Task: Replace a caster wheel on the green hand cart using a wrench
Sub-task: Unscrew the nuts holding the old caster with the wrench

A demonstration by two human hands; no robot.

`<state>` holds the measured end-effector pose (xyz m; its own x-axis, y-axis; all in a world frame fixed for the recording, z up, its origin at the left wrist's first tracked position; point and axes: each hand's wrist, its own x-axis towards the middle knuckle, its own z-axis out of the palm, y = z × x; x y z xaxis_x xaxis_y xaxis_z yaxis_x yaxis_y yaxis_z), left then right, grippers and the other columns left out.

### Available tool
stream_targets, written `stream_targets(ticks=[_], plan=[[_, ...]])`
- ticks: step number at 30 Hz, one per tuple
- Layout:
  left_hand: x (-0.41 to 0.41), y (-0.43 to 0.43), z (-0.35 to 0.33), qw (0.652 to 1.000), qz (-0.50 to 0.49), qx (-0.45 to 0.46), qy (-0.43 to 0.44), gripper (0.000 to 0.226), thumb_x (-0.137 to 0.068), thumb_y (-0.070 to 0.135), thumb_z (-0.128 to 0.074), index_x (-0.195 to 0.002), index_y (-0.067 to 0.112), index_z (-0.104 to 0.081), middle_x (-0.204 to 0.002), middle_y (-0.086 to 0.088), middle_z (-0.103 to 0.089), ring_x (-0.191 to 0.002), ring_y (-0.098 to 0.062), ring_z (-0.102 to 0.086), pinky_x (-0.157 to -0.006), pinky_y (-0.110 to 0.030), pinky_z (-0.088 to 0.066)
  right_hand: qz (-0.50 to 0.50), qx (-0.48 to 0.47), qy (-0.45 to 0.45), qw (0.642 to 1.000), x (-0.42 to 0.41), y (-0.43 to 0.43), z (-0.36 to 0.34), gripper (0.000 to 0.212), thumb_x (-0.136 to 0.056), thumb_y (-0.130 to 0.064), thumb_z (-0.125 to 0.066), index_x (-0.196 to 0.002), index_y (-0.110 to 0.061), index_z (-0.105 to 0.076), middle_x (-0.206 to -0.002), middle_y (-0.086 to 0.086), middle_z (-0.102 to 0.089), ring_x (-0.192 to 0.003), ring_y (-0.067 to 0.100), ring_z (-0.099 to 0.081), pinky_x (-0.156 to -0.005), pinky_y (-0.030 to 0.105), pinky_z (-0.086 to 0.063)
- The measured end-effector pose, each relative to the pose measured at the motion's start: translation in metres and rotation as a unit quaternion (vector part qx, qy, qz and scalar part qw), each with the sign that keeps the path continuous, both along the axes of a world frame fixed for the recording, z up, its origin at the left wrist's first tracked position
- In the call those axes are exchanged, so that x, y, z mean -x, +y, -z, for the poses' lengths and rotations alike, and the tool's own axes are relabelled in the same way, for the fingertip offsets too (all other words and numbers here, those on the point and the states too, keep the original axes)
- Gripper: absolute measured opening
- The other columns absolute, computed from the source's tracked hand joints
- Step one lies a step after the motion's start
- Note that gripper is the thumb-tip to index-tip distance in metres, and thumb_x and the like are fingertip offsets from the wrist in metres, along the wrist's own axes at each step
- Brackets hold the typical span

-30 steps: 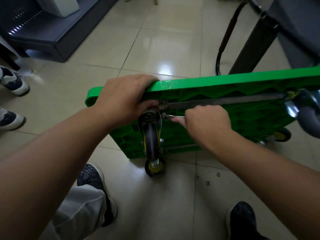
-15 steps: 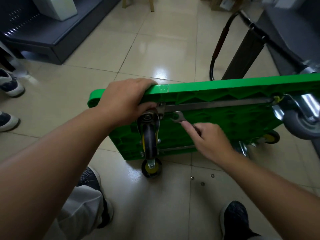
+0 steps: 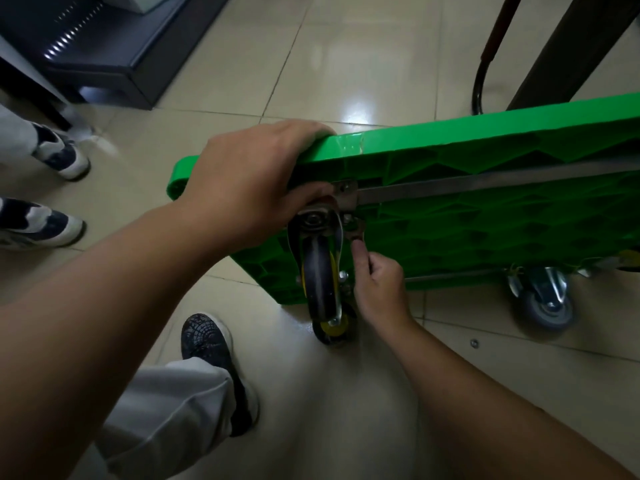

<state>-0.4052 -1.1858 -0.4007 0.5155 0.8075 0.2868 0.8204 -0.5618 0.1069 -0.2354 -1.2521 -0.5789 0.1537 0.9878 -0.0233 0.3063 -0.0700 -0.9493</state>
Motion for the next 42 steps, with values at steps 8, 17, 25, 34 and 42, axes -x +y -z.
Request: stream_targets(ticks=[8,17,25,34,42], plan=[[-0.001,0.002,0.000,1.000,-0.002,-0.005,0.007,0.051,-0.092,0.045,-0.064,-0.139,0.026,-0.053,-0.125,0.003,-0.066,-0.110,-0.028,-0.062,-0.078,-0.038,-0.045,-0.024,-0.043,-0.141,0.989,-0.019,0.013,-0.005,0.065,-0.090,-0.076,-0.030,-0.054,-0.023,-0.035,-0.046,-0.007,-0.035,-0.040,0.014,-0.038,-0.044,0.027,-0.021],[-0.003,0.002,-0.002,1.000,-0.001,0.004,0.000,0.052,-0.090,0.049,-0.060,-0.137,0.029,-0.052,-0.124,0.002,-0.066,-0.108,-0.029,-0.063,-0.077,-0.041,-0.048,-0.154,-0.038,-0.632,0.759,-0.058,0.030,-0.130,0.067,-0.094,-0.073,-0.022,-0.061,-0.019,-0.043,-0.056,-0.001,-0.045,-0.048,0.020,-0.040,-0.049,0.028,-0.029],[-0.004,0.002,-0.004,1.000,-0.004,0.010,0.000,0.055,-0.090,0.047,-0.066,-0.141,0.028,-0.052,-0.126,-0.001,-0.067,-0.108,-0.031,-0.064,-0.075,-0.038,-0.042,-0.221,-0.111,-0.757,0.604,-0.030,0.037,-0.186,0.049,-0.107,-0.048,-0.035,-0.069,-0.018,-0.044,-0.061,-0.002,-0.039,-0.049,0.018,-0.035,-0.048,0.028,-0.029],[-0.002,0.003,-0.005,1.000,-0.005,0.023,-0.004,0.053,-0.091,0.048,-0.066,-0.139,0.029,-0.052,-0.127,0.002,-0.066,-0.113,-0.029,-0.062,-0.078,-0.038,-0.044,-0.007,-0.081,-0.193,0.978,-0.074,-0.005,-0.114,0.064,-0.094,-0.069,-0.039,-0.053,-0.021,-0.035,-0.049,-0.007,-0.035,-0.042,0.009,-0.032,-0.046,0.027,-0.025],[0.001,0.004,0.000,1.000,0.005,0.000,0.002,0.055,-0.092,0.048,-0.063,-0.141,0.027,-0.051,-0.129,0.003,-0.065,-0.114,-0.027,-0.062,-0.080,-0.038,-0.045,0.064,0.017,0.011,0.998,0.000,-0.025,-0.016,0.062,-0.088,-0.071,-0.042,-0.053,-0.020,-0.030,-0.044,-0.011,-0.025,-0.043,0.008,-0.026,-0.046,0.028,-0.020]])
